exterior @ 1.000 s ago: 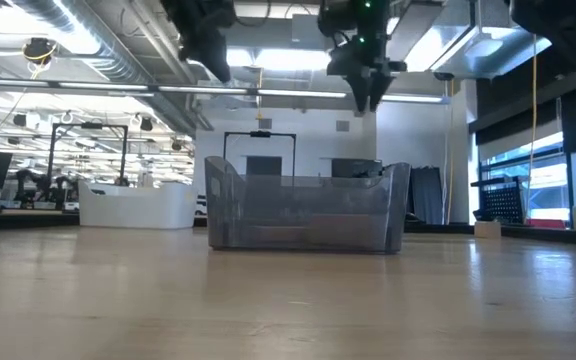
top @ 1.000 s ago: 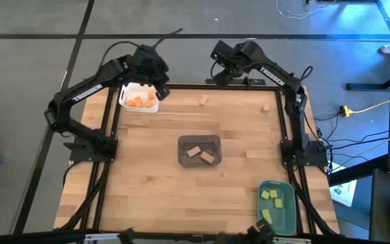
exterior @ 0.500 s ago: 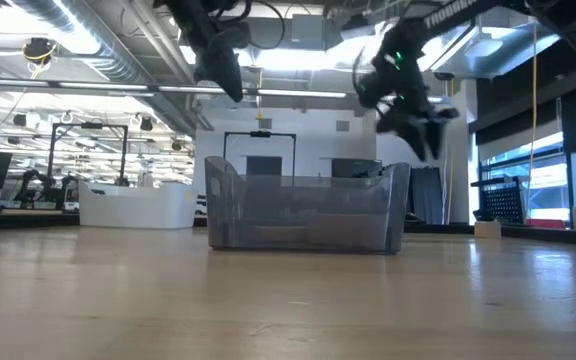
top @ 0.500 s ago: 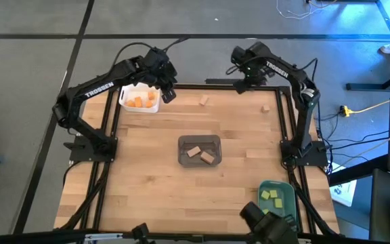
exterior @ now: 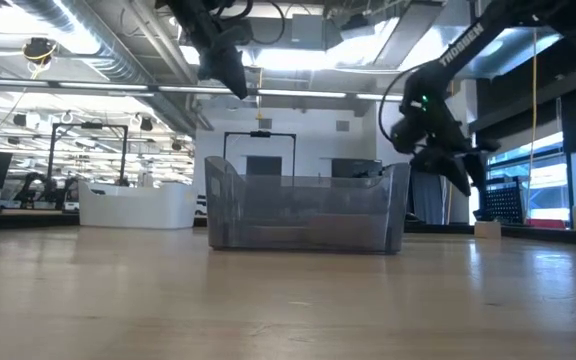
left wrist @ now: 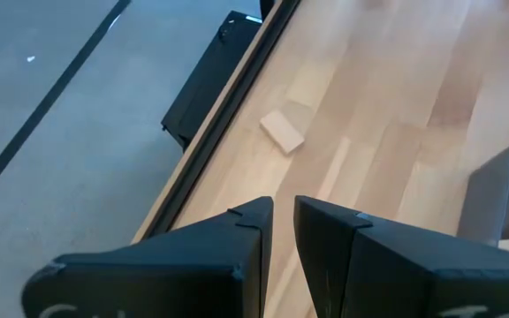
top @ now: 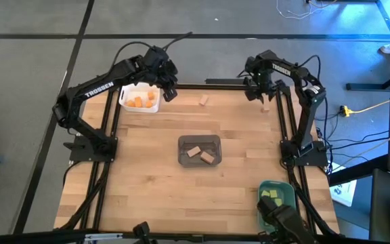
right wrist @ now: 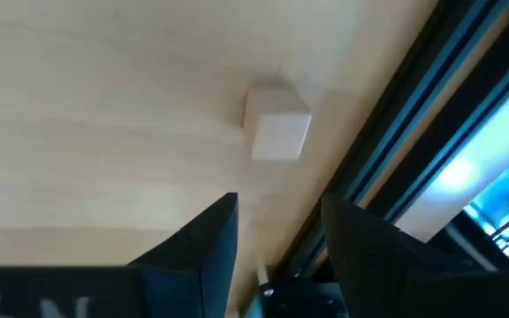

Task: Sort & place blocks by color
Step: Put the brown block into the black bin

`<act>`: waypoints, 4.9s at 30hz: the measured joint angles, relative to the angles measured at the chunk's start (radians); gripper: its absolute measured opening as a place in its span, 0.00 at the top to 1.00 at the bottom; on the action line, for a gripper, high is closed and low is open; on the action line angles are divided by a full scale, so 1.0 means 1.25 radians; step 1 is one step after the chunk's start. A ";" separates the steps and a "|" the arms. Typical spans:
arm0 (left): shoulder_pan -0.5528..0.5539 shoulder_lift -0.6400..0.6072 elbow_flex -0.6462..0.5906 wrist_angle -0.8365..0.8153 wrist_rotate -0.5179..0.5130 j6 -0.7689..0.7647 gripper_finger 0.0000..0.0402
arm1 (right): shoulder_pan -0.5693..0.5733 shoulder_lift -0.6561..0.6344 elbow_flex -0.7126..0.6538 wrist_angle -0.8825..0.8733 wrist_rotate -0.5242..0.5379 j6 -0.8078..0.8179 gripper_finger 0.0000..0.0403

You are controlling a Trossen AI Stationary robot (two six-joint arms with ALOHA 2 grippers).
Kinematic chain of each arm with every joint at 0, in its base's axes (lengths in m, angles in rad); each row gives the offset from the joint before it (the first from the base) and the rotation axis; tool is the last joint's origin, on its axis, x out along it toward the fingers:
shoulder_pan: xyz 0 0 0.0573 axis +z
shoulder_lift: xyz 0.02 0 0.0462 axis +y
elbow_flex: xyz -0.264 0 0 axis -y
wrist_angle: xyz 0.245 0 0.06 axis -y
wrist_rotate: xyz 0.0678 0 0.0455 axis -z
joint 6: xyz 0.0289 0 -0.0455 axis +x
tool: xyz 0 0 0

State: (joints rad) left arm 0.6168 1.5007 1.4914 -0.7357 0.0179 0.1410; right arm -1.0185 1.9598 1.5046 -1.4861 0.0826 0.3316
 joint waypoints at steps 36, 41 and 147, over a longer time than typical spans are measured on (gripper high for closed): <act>-0.054 0.461 0.402 -0.084 -0.043 -0.294 0.90 | -0.030 0.000 -0.036 0.003 -0.026 -0.060 0.59; -0.060 0.501 0.415 -0.116 -0.008 -0.390 0.90 | -0.030 0.000 -0.036 0.004 -0.026 -0.060 0.59; -0.002 0.774 0.550 -0.064 0.161 -0.587 0.43 | -0.030 0.001 -0.035 0.107 -0.026 -0.060 0.59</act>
State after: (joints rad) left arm 0.6140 2.4687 2.1792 -0.8151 0.2192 -0.5930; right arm -1.0559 1.9606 1.4609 -1.3519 0.0502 0.2565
